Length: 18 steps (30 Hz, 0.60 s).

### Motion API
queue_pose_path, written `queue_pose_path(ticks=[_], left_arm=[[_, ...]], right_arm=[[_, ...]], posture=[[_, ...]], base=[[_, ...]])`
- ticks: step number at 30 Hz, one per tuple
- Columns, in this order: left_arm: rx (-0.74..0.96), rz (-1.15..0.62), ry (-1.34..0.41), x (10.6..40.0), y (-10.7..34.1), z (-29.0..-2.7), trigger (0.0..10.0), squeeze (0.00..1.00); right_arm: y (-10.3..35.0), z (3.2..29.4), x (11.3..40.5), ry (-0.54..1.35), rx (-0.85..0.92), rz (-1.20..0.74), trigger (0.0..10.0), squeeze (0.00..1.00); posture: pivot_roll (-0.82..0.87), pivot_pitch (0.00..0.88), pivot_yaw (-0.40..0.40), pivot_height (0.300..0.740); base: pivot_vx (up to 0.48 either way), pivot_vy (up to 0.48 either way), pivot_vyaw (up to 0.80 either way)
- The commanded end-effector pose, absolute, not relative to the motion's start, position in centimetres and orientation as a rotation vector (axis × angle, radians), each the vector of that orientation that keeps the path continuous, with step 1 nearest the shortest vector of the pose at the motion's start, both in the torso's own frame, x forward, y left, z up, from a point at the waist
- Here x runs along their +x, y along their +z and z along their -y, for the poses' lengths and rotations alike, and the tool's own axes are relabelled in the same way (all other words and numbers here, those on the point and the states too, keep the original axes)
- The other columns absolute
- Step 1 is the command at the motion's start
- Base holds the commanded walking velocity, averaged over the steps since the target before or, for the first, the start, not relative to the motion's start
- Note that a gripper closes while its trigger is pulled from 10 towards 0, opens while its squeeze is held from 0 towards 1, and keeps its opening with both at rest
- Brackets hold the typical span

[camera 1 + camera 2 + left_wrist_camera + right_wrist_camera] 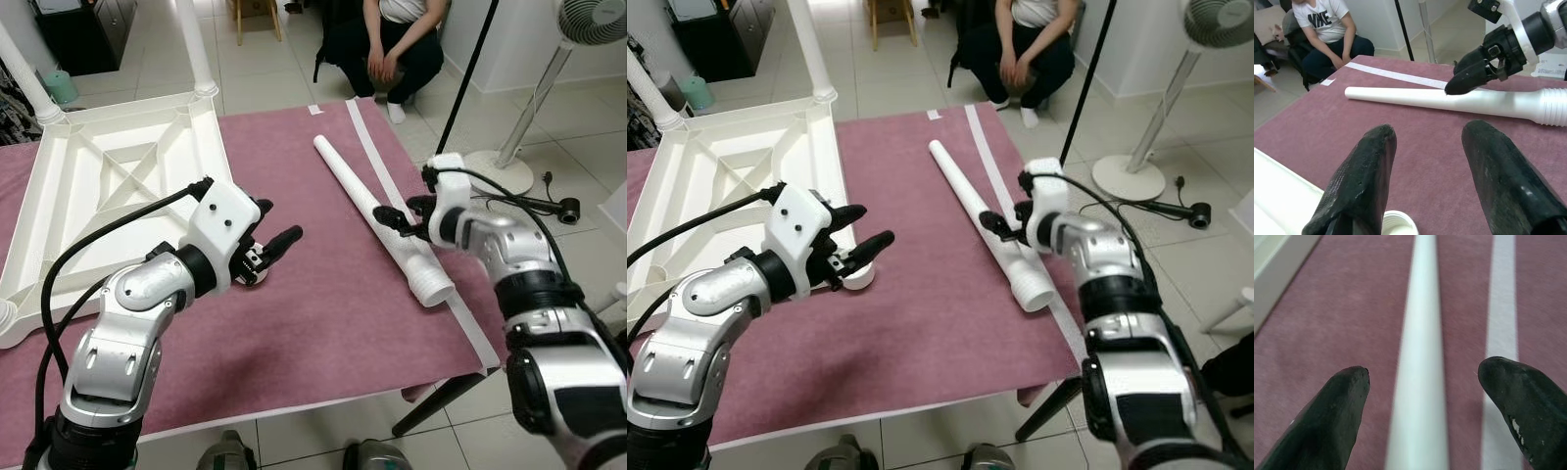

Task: Building children table

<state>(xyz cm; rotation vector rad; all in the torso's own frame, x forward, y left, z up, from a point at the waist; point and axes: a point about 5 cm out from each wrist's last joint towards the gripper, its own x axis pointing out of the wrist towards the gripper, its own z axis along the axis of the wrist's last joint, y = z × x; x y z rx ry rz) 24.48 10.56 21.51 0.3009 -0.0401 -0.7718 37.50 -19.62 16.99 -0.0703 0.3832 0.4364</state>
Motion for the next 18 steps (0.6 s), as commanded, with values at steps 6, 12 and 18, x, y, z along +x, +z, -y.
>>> queue_pose_path(ticks=[6, 12, 18], left_arm=[[0.297, 0.039, -0.737, 23.9, 21.8, -10.5, 10.0, 0.00], [0.292, 0.030, -0.724, 23.5, 21.7, -10.5, 10.0, 0.00], [0.280, 0.011, -0.710, 23.1, 21.5, -10.5, 10.0, 0.00]], right_arm=[[15.4, 17.6, 38.3, 0.467, -0.051, -0.470, 10.0, 0.00], [13.8, 17.3, 38.1, 0.428, -0.035, -0.547, 10.0, 0.00], [11.7, 16.7, 37.7, 0.352, -0.046, -0.652, 10.0, 0.00]], posture=[[0.09, 0.000, 0.036, 0.740], [0.10, 0.000, 0.022, 0.740], [0.10, 0.003, 0.008, 0.740]], base=[[0.000, 0.000, 0.00], [0.000, 0.000, 0.00], [0.000, 0.000, 0.00]])
